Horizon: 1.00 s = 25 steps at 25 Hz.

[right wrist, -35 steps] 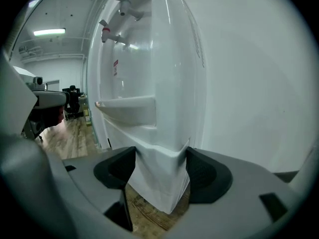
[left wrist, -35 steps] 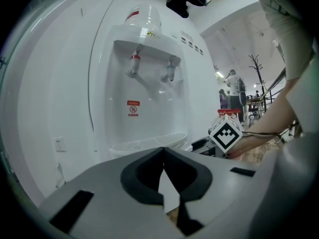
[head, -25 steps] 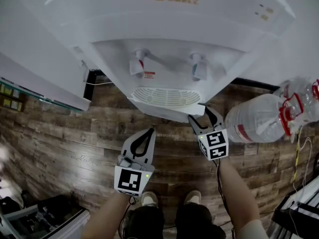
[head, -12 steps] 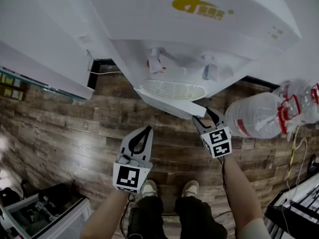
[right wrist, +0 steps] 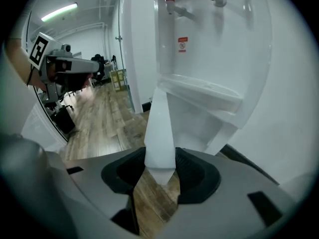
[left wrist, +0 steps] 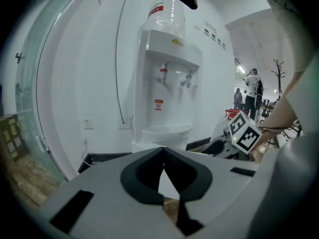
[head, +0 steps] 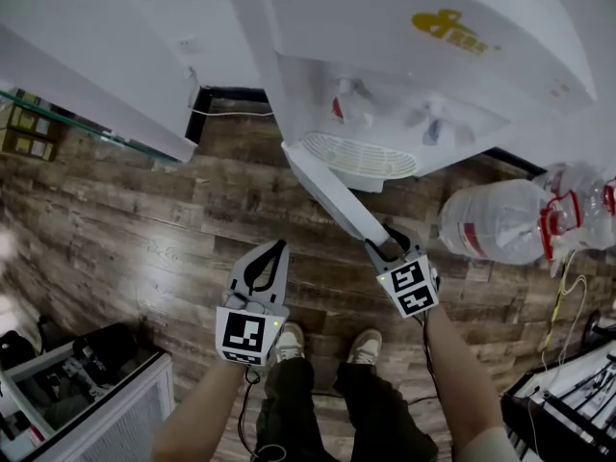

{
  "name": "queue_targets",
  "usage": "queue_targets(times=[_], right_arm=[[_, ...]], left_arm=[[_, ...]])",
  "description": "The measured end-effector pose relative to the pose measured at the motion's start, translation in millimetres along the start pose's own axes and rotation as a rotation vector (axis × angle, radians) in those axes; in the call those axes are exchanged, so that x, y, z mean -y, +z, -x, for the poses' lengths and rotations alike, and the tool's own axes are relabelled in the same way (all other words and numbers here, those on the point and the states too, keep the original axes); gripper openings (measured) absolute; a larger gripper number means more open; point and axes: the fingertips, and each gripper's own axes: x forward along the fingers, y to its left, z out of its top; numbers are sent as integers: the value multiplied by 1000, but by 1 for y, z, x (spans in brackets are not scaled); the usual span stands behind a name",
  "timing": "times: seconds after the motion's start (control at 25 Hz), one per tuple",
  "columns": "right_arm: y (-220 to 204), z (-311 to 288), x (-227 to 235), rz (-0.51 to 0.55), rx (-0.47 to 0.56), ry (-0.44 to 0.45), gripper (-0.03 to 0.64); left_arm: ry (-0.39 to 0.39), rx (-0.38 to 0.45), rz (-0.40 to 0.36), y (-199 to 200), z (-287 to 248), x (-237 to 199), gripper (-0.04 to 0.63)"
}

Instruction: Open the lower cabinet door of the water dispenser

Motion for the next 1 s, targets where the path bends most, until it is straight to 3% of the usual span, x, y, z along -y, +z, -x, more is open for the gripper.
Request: queue_targets(times=[0.36, 0.64, 1.0], right_arm=[[15, -9, -102, -109, 16, 143, 195], [43, -31, -168, -90, 14, 241, 199], [91, -67, -221, -97, 34, 315, 207]], left_arm=[[32, -74, 16, -21, 58, -12, 6], [117, -85, 41, -34, 100, -49, 6], [186, -82, 82, -51, 128, -94, 6]])
